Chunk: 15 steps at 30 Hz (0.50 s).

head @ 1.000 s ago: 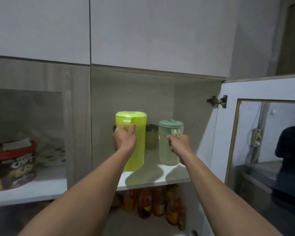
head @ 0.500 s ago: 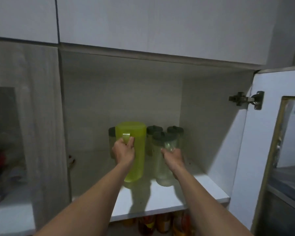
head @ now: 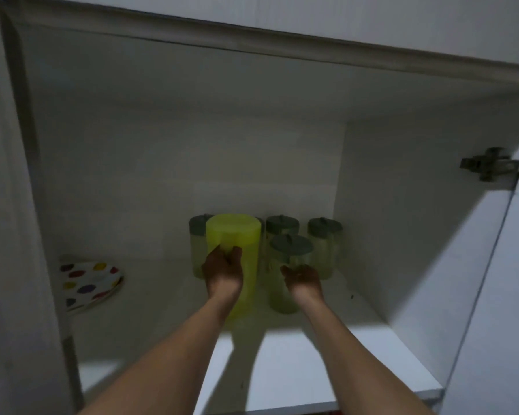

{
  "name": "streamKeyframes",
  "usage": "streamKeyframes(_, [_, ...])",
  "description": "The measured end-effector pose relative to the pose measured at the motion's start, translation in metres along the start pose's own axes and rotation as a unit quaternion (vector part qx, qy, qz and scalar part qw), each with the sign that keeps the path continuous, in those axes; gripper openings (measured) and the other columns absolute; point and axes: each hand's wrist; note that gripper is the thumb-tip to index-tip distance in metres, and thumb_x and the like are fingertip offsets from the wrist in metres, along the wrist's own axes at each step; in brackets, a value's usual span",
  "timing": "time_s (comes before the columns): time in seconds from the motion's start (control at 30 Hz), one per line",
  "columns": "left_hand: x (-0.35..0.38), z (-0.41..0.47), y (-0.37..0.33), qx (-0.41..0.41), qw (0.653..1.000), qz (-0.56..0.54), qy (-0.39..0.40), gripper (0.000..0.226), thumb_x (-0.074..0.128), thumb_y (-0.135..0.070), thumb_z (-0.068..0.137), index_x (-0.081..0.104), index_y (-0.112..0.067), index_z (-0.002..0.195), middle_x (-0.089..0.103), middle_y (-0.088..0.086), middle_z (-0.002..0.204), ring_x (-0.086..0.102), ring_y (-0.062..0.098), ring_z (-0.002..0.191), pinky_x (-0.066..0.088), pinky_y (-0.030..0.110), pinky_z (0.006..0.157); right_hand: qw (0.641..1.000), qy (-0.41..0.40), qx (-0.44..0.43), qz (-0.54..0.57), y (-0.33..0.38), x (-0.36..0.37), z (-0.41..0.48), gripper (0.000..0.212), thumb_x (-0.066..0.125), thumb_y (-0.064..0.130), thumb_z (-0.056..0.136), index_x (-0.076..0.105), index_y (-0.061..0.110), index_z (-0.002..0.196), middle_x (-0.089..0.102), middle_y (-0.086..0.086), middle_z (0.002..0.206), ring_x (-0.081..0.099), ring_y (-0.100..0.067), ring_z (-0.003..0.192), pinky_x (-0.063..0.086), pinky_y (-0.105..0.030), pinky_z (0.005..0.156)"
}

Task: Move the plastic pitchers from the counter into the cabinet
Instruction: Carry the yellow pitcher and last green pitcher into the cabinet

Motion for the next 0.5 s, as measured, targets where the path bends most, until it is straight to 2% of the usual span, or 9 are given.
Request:
streamKeyframes(0.07, [0.002, 0.001, 0.0, -0.022, 1.0, -0.015, 0.005, 0.037, 0.053, -0.026, 0.099, 0.062, 0.01, 0.093, 0.065, 0.03, 0.093, 0.06, 0.045, 0.095, 0.03, 0.037, 0.066, 1.0, 0.017, 0.016, 0.014, -0.004, 0.004, 0.012, 0.027, 0.077, 0.026, 0.084, 0.054, 0.021, 0.071, 0.061, -0.006, 0.076, 0.057, -0.028, 0.076, 0.043, -0.037, 0.066])
streamKeyframes(0.13, [0.002, 0.002, -0.001, -0.039, 0.999, -0.018, 0.013, 0.032, 0.053, -0.026, 0.099, 0.059, 0.002, 0.086, 0.063, 0.027, 0.089, 0.06, 0.044, 0.094, 0.03, 0.034, 0.065, 1.0, 0.024, 0.012, -0.009, 0.002, 0.004, 0.012, 0.02, 0.076, 0.03, 0.083, 0.06, 0.018, 0.08, 0.063, -0.01, 0.085, 0.058, -0.028, 0.079, 0.048, -0.044, 0.071])
streamKeyframes(0.17, [0.003, 0.004, -0.001, -0.044, 0.999, -0.011, 0.02, 0.032, 0.053, -0.028, 0.099, 0.059, 0.002, 0.09, 0.064, 0.028, 0.094, 0.06, 0.044, 0.098, 0.034, 0.035, 0.067, 0.999, 0.024, 0.009, -0.027, 0.006, 0.002, 0.009, 0.023, 0.075, 0.033, 0.084, 0.065, 0.014, 0.091, 0.064, -0.012, 0.091, 0.06, -0.028, 0.082, 0.051, -0.046, 0.075])
streamKeyframes(0.2, [0.003, 0.006, -0.001, -0.045, 0.999, 0.001, 0.026, 0.037, 0.052, -0.031, 0.099, 0.062, 0.005, 0.102, 0.065, 0.029, 0.104, 0.06, 0.044, 0.103, 0.039, 0.038, 0.073, 0.999, 0.024, 0.008, -0.047, 0.011, 0.0, 0.005, 0.037, 0.074, 0.035, 0.085, 0.066, 0.007, 0.108, 0.066, -0.015, 0.099, 0.064, -0.031, 0.091, 0.051, -0.044, 0.08])
streamKeyframes(0.27, [0.003, 0.009, 0.001, -0.045, 0.997, 0.044, 0.036, 0.052, 0.048, -0.039, 0.099, 0.054, 0.003, 0.129, 0.062, 0.026, 0.122, 0.057, 0.044, 0.113, 0.045, 0.042, 0.085, 0.996, 0.018, 0.012, -0.085, 0.017, -0.003, 0.0, 0.056, 0.073, 0.038, 0.088, 0.058, 0.002, 0.128, 0.066, -0.017, 0.122, 0.064, -0.035, 0.112, 0.049, -0.036, 0.085])
streamKeyframes(0.33, [0.001, 0.011, 0.001, -0.046, 0.995, 0.08, 0.033, 0.06, 0.044, -0.048, 0.098, 0.047, -0.001, 0.136, 0.06, 0.024, 0.126, 0.054, 0.043, 0.117, 0.047, 0.045, 0.09, 0.993, 0.025, 0.016, -0.111, 0.021, -0.006, -0.005, 0.065, 0.075, 0.043, 0.085, 0.054, 0.002, 0.132, 0.063, -0.016, 0.131, 0.061, -0.035, 0.119, 0.048, -0.034, 0.088])
streamKeyframes(0.4, [-0.002, 0.009, -0.001, -0.048, 0.992, 0.119, 0.019, 0.07, 0.045, -0.057, 0.093, 0.04, -0.003, 0.138, 0.054, 0.022, 0.129, 0.047, 0.042, 0.121, 0.044, 0.048, 0.094, 0.991, 0.031, 0.007, -0.132, 0.023, -0.01, -0.01, 0.077, 0.077, 0.052, 0.078, 0.053, 0.004, 0.132, 0.063, -0.015, 0.131, 0.061, -0.034, 0.118, 0.051, -0.033, 0.089])
streamKeyframes(0.5, [-0.01, -0.001, -0.009, -0.036, 0.983, 0.176, -0.027, 0.082, 0.051, -0.065, 0.085, 0.038, -0.005, 0.138, 0.049, 0.021, 0.125, 0.043, 0.04, 0.118, 0.04, 0.048, 0.091, 0.984, 0.01, -0.01, -0.178, 0.031, -0.022, -0.024, 0.086, 0.076, 0.059, 0.074, 0.045, 0.008, 0.136, 0.06, -0.014, 0.132, 0.059, -0.035, 0.119, 0.053, -0.039, 0.094])
Point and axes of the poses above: each hand's wrist, its own z-axis towards the middle knuckle, its own x-axis out of the palm, y = z × x
